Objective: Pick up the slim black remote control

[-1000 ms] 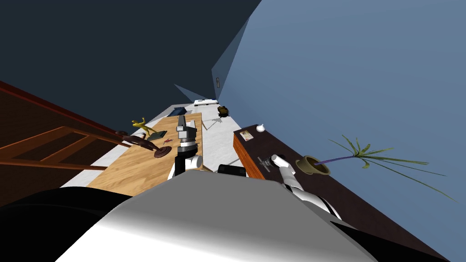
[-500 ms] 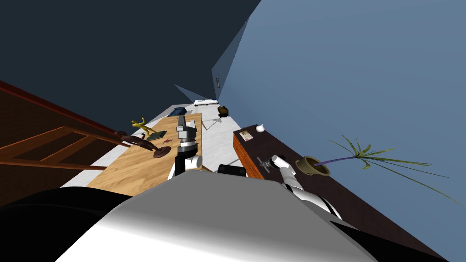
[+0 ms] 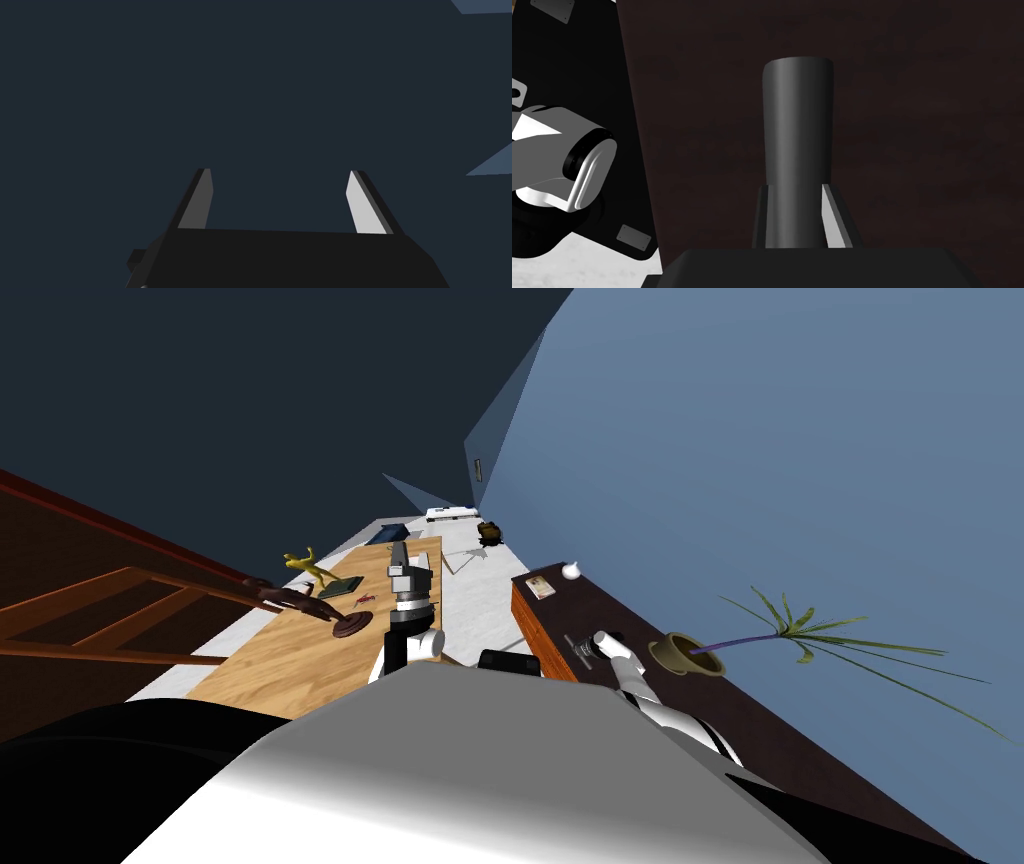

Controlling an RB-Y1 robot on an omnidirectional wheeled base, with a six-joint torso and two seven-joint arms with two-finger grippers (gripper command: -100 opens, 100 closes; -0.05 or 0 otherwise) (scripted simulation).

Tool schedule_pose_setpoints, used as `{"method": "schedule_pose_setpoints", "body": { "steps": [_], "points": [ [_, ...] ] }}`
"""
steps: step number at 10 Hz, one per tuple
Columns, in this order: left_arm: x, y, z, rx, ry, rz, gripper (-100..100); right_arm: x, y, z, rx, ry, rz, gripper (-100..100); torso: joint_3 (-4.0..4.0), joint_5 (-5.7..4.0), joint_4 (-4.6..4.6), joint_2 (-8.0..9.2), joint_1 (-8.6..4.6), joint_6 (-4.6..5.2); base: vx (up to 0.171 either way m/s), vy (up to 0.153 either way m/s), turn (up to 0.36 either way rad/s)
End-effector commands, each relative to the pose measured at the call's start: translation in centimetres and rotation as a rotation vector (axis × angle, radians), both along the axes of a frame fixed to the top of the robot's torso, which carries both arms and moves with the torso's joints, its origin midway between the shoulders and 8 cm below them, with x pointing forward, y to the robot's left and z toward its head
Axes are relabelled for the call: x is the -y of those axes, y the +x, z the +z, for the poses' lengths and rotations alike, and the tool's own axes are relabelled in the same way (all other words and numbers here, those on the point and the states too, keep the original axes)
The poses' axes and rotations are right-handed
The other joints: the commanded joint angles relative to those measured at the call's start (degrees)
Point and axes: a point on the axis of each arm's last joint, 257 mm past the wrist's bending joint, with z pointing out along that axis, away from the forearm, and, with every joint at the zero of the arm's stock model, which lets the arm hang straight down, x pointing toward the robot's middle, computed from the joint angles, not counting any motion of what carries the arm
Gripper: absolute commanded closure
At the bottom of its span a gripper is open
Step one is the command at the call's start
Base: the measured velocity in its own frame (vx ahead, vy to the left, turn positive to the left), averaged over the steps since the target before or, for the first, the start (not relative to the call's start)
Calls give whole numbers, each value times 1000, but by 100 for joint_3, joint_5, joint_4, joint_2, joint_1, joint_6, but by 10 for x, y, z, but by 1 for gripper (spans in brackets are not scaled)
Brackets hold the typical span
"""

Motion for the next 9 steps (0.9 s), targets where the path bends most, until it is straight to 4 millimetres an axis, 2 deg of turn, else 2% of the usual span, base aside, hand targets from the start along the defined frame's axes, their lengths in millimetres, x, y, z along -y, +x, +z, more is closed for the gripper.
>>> {"method": "schedule_pose_setpoints", "body": {
  "steps": [1,3,4,5,7,8,9],
  "points": [
    [0,0,0,0,0,0,0,0,0,0,0,0,0,100,0,0,0,0,0,0,-4,6,0],
    [0,0,0,0,0,0,0,-1,0,0,-1,1,0,100,-10,-4,-4,-16,-19,1,0,0,0],
    [0,0,0,0,0,0,0,-1,0,0,-1,1,0,0,-11,-5,-4,-18,-21,1,0,0,0],
    [0,0,0,0,0,0,0,6,4,8,1,-3,-2,100,-11,-5,-4,-19,-21,1,-15,8,15],
    [0,0,0,0,0,0,0,13,8,18,1,-3,-3,100,-5,0,-1,-9,-15,1,-36,19,10],
    [0,0,0,0,0,0,0,10,7,15,4,-4,-2,100,-2,0,0,-3,-11,1,-20,9,-1],
    [0,0,0,0,0,0,0,10,7,16,3,-3,-3,0,-5,-2,-2,-8,-14,1,0,0,0]
  ]
}}
